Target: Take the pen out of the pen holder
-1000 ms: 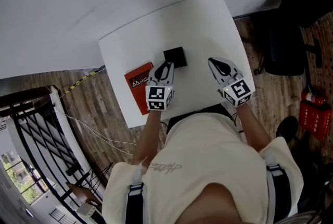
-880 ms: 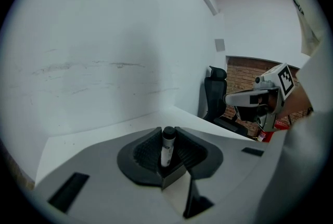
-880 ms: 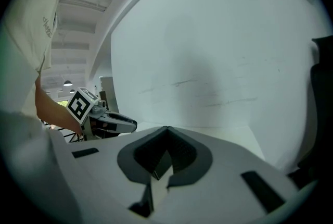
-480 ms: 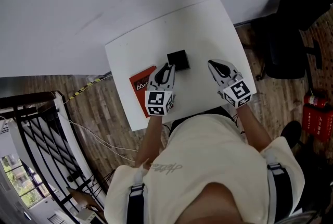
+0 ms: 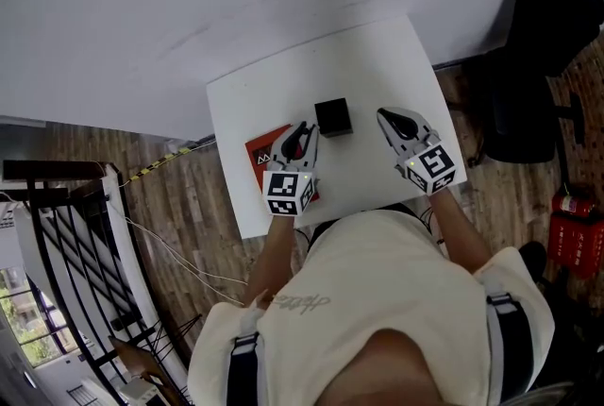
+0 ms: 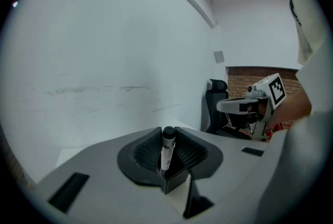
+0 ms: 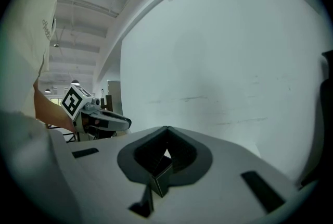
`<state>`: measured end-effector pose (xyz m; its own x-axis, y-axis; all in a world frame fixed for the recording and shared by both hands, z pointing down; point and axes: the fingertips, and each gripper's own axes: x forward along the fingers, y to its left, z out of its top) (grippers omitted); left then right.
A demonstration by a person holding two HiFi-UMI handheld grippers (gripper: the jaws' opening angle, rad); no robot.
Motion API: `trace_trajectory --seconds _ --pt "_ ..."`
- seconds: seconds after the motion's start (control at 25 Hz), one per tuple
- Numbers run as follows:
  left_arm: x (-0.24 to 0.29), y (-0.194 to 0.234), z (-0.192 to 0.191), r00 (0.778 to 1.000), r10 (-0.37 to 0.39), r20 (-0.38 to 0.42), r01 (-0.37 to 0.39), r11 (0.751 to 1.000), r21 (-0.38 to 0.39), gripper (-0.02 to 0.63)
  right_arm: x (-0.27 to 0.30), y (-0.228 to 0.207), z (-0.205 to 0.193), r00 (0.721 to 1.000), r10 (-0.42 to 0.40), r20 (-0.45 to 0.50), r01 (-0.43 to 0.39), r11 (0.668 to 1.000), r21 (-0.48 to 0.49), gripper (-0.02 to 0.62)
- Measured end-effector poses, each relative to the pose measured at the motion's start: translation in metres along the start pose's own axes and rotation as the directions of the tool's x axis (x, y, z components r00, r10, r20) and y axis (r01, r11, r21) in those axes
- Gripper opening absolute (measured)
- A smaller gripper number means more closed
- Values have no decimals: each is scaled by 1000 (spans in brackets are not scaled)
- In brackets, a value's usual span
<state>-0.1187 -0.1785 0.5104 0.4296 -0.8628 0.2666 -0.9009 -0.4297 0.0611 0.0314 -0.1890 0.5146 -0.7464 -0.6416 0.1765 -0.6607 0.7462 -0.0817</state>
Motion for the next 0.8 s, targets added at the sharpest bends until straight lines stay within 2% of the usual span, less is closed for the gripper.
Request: trace_trajectory --seconds 0.64,0.8 --pt "-56 37 17 990 128 58 -127 992 -16 89 24 31 38 995 84 48 -81 994 -67 8" --pt "-69 46 16 987 150 62 -148 988 -37 89 26 38 45 994 98 57 -95 994 -53 8"
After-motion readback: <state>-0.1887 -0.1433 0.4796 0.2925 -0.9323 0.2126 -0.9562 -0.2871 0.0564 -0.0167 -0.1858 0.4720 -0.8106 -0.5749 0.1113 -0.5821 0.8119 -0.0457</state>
